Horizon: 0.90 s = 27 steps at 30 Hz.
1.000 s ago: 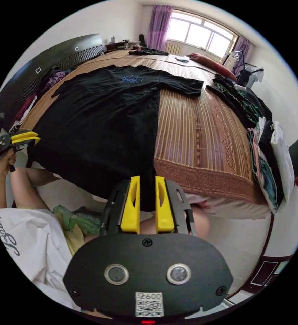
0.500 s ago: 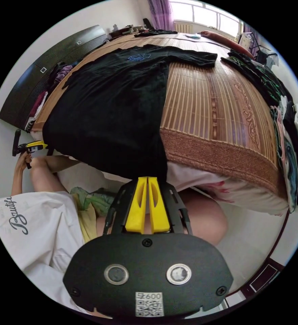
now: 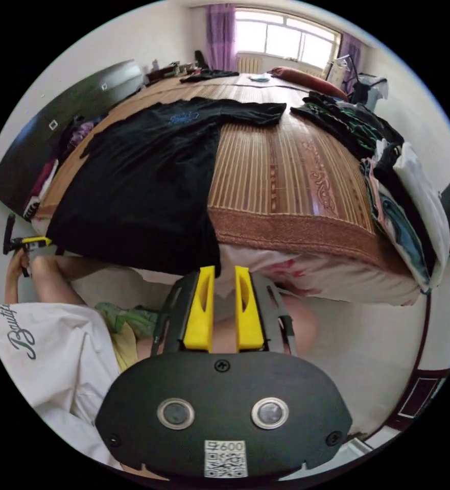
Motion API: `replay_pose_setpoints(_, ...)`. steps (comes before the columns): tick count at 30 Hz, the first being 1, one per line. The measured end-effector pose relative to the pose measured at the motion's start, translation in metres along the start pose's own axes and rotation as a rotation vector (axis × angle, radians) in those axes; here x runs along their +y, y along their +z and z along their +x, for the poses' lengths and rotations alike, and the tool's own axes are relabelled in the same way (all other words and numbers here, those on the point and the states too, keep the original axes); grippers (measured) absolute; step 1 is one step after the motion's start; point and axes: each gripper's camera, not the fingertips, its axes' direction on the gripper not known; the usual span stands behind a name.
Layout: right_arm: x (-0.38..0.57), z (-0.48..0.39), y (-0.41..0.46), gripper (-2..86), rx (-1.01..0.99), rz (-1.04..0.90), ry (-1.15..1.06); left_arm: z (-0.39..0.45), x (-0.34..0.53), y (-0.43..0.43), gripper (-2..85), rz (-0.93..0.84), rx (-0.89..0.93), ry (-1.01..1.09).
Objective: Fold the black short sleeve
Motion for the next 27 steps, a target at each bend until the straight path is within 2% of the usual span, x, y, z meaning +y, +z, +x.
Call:
replay_pose_setpoints(3, -0.018, 0.007, 0.027, 6.8, -0.129, -0.055, -0.006, -0.011, -0.012, -0.01, 7.6, 0.022, -0.051, -0.04)
replay_pose_setpoints(7, -0.035, 0.0, 0.063, 0.5, -0.026, -0.11, -0.065, -0.023, -0.033, -0.007, 8.7, 0.026, 0.089, -0.084)
replay_pose_setpoints(10, -0.036, -0.004, 0.066, -0.6, 0.0, -0.102, -0.127, -0.014, -0.034, -0.019, 4.5, 0.013, 0.022, -0.059)
replay_pose_setpoints(15, -0.033, 0.006, 0.054, -0.8, -0.047, -0.061, -0.112, -0.007, -0.02, -0.08, 2.9, 0.055, 0.043, -0.091)
replay_pose_setpoints(18, -0.028, 0.021, 0.034, -0.9, -0.179, 0.074, -0.06, 0.0, -0.009, -0.136, 2.6, 0.186, 0.084, -0.082)
replay_pose_setpoints(19, -0.025, 0.04, 0.038, -0.9, -0.258, 0.139, 0.022, -0.006, -0.006, -0.144, 2.5, 0.234, 0.127, -0.113)
replay_pose_setpoints(20, -0.03, 0.062, 0.065, -0.9, -0.244, 0.067, 0.124, -0.016, -0.014, -0.131, 2.4, 0.149, 0.136, -0.15)
replay_pose_setpoints(22, -0.045, 0.063, 0.112, -0.9, -0.254, -0.154, 0.093, -0.019, -0.032, -0.098, 2.4, -0.098, 0.171, -0.145)
replay_pose_setpoints(24, -0.053, 0.035, 0.102, -0.9, -0.251, -0.087, -0.066, 0.006, -0.037, -0.112, 2.3, -0.093, 0.167, -0.024)
replay_pose_setpoints(25, -0.055, 0.03, 0.094, -0.9, -0.178, -0.024, -0.066, 0.018, -0.035, -0.134, 2.3, 0.0, 0.186, 0.024)
replay_pose_setpoints(26, -0.058, 0.039, 0.103, -0.9, -0.054, -0.026, -0.01, 0.015, -0.033, -0.144, 2.2, 0.041, 0.16, -0.023)
replay_pose_setpoints(27, -0.059, 0.045, 0.115, -0.9, -0.02, -0.054, -0.001, 0.012, -0.034, -0.141, 2.2, 0.001, 0.124, -0.046)
